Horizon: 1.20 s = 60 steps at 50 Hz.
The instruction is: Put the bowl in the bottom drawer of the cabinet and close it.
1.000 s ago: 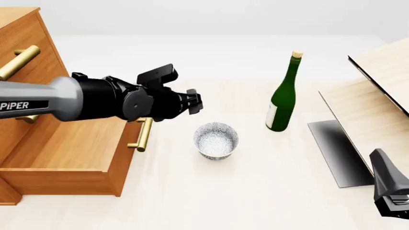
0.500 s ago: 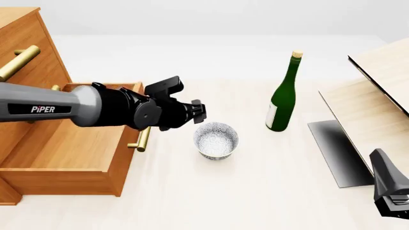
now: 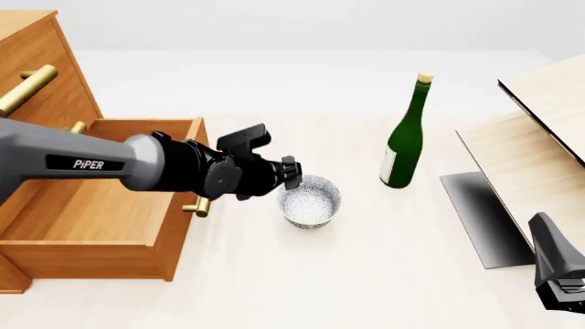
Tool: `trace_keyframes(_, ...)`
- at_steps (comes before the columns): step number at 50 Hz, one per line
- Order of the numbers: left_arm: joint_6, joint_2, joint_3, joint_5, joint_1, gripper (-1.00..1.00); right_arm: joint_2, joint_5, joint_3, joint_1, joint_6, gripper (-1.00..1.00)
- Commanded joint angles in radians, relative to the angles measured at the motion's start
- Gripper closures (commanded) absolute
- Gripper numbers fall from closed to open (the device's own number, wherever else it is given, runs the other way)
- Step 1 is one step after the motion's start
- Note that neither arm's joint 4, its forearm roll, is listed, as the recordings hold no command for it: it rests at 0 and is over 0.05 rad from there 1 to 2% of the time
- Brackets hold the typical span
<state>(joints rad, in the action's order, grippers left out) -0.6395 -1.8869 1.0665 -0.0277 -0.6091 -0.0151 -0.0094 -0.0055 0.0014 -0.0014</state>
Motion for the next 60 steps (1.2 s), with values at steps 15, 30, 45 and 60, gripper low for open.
trace_keyframes(15, -0.027, -0.034, -0.046, 0.028, 0.034, -1.0, 0.0, 0.0, 0.0, 0.0, 0.0, -1.0)
trace_keyframes(30, -0.044, -0.061, -0.054, 0.047, 0.027, -1.0, 0.0, 0.0, 0.0, 0.0, 0.0, -1.0)
trace_keyframes(45, -0.063, -0.087, -0.058, 0.063, 0.02, -1.0, 0.0, 0.0, 0.0, 0.0, 0.0, -1.0)
trace_keyframes(60, -0.057, -0.097, -0.055, 0.06, 0.028, 1.0, 0.0, 0.0, 0.0, 0.0, 0.0, -1.0)
